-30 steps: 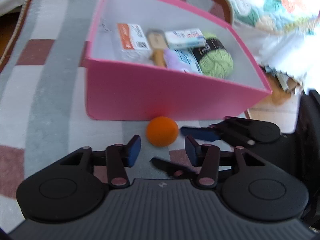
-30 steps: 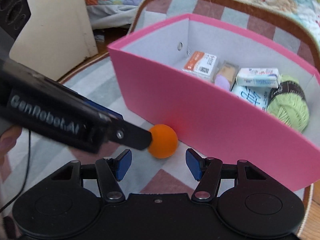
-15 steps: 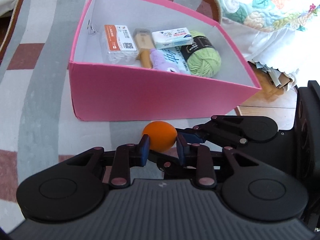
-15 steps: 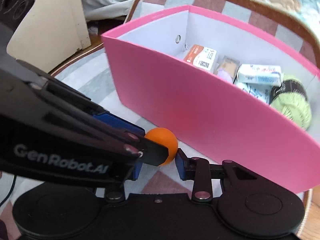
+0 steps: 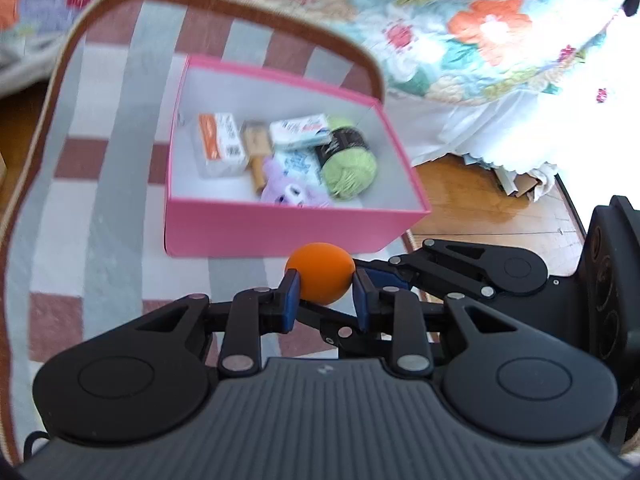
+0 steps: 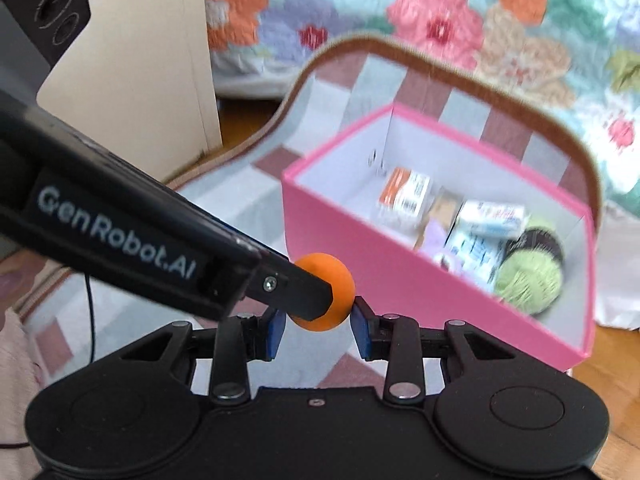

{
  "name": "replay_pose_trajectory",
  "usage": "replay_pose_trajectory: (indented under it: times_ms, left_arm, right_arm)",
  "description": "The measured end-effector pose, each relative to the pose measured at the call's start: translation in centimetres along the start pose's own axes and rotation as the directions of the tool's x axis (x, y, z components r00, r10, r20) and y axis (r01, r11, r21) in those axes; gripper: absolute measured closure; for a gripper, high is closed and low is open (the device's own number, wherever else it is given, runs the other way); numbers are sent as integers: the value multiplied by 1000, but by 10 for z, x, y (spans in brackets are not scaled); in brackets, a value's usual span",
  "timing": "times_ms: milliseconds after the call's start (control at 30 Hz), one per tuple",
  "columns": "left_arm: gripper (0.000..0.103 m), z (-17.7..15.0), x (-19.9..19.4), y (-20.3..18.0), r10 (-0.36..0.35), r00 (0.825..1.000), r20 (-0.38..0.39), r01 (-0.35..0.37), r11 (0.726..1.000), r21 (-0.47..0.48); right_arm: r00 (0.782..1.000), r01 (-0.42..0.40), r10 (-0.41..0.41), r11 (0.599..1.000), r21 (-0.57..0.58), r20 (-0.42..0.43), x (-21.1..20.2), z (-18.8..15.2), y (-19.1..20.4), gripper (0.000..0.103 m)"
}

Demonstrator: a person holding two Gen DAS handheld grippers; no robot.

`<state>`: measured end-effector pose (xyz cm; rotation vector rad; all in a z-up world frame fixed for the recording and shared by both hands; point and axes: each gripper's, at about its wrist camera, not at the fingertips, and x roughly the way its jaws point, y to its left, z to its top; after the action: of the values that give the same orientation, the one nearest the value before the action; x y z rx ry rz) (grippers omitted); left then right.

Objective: Organize objects
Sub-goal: 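Carry the orange ball over the pink box and lower it in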

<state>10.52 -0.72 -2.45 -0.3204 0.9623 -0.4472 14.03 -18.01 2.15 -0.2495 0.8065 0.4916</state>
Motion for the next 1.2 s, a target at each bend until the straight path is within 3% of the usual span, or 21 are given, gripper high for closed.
replay_pose_trajectory:
  times_ms: [167, 433, 600, 800, 1000, 1200]
  left_arm:
    - [76, 18, -29, -29, 39, 999, 12, -39, 997, 73]
    - [76, 46, -47, -54, 57, 997, 52, -61, 995, 79]
    - [76, 65, -39, -59, 29, 998, 55, -33, 997, 64]
    - [76, 86, -11, -58, -13, 999, 40, 11, 998, 54]
    - [76, 108, 38, -43, -44, 999, -7, 44, 999, -31]
    - [76, 132, 92, -22, -71, 997, -36, 66, 990, -123]
  right_arm:
    - [999, -3, 3, 1000, 9, 46, -25, 27, -2, 63]
    - [1000, -13, 13, 998, 61, -2, -50, 64, -18, 63]
    - [1000, 3, -3, 998, 67, 0, -56, 74, -31, 63]
    - [1000, 12, -12, 996, 83, -2, -49, 79, -59, 63]
    - [1000, 23, -21, 995, 92, -14, -20, 79, -92, 62]
    - [996, 33, -16, 977, 209, -83, 20, 89, -133, 62]
